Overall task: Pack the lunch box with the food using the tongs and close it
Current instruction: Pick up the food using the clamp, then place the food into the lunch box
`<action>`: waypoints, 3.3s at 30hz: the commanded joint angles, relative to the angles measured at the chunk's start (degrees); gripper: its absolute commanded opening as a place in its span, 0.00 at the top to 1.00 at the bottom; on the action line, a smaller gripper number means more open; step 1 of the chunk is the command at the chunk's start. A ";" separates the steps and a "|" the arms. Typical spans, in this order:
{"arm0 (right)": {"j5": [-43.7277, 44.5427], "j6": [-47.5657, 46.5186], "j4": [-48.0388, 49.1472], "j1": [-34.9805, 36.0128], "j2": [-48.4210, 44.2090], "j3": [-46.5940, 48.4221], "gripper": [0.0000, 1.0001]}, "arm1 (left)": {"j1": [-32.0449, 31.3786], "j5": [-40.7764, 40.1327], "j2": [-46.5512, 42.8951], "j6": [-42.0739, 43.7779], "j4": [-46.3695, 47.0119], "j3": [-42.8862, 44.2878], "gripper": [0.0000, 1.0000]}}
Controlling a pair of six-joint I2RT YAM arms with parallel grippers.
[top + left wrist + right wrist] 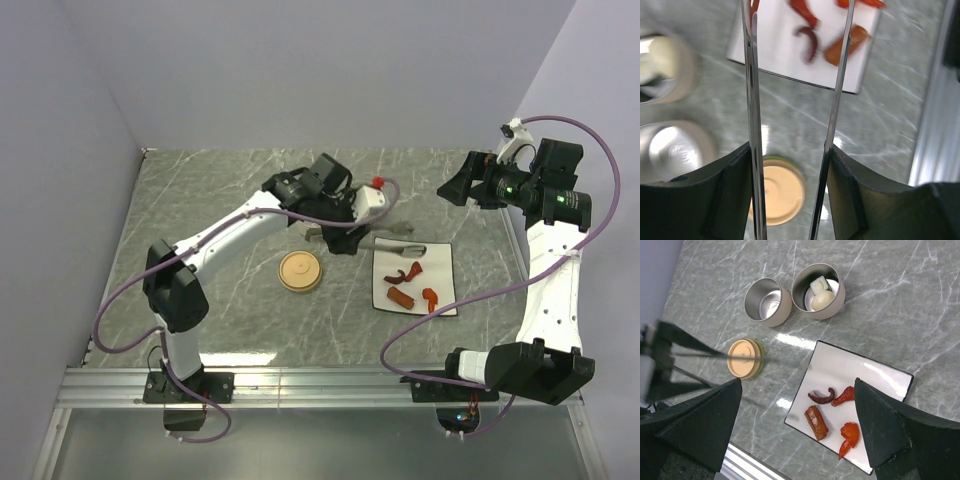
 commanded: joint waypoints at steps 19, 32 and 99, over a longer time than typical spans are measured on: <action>0.12 -1.60 -0.43 -0.27 -0.37 0.71 0.00 | -6.71 -3.76 9.40 20.87 -9.78 1.46 0.41; 0.20 -1.69 -0.26 -0.36 -0.46 0.27 0.00 | -8.73 -5.35 14.50 23.16 -9.43 5.51 0.43; 0.21 -1.51 -0.52 -0.45 -0.20 1.06 0.00 | 6.11 -4.73 2.02 11.12 -6.70 7.80 0.65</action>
